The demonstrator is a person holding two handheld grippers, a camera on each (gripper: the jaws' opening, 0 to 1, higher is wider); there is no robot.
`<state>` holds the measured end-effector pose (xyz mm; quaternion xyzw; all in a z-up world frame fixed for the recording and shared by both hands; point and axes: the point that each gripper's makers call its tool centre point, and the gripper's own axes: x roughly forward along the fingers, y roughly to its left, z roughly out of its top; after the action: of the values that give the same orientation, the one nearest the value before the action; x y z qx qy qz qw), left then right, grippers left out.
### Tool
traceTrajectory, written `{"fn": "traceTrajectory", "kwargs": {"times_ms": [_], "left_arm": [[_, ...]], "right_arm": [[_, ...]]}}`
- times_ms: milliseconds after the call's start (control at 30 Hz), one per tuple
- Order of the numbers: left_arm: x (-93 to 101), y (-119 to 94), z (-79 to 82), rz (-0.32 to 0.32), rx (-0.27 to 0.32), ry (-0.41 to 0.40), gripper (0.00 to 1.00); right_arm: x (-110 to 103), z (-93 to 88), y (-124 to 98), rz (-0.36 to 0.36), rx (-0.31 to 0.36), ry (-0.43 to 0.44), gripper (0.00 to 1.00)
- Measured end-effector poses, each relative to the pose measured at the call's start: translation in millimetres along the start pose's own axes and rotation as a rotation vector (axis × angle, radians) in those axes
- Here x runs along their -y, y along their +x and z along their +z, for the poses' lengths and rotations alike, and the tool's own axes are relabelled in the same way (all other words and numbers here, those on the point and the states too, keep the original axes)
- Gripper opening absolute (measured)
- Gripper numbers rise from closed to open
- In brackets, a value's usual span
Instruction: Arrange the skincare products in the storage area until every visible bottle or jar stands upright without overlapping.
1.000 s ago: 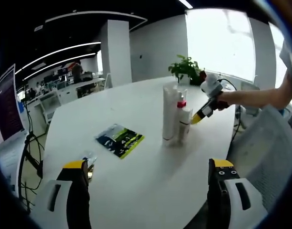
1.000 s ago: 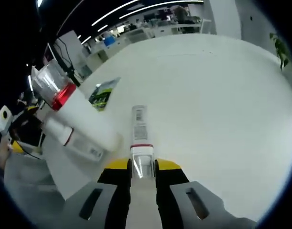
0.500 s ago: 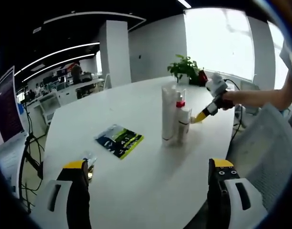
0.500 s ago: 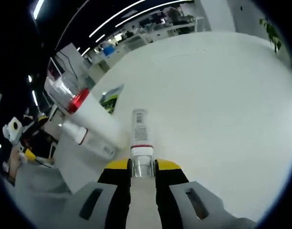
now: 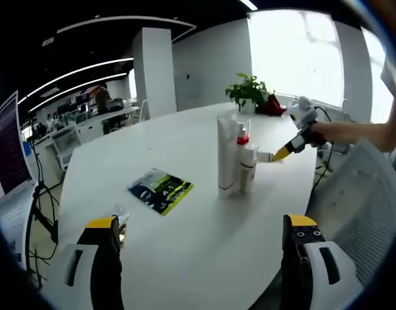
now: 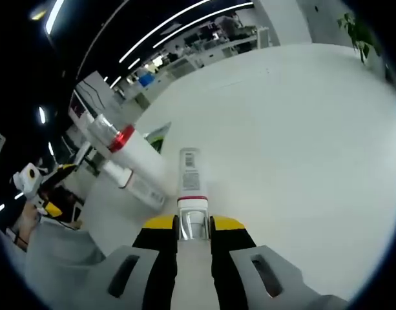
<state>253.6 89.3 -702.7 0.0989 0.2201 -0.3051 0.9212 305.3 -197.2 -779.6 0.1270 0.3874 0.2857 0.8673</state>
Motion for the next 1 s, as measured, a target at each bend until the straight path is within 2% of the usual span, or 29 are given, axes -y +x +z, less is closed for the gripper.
{"fn": "traceTrajectory", "kwargs": {"times_ms": [267,1000], "left_arm": [[-1.3,1,-2.2,-0.005,-0.006,0.005,0.99],[12.0,2,1.2,-0.020,-0.012,0.012,0.98]], "right_arm": [[-16,7.5,-13,0.026,0.047,-0.013,0.18],[-59,15.6,-50,0.082,0.124,-0.058,0.18]]}}
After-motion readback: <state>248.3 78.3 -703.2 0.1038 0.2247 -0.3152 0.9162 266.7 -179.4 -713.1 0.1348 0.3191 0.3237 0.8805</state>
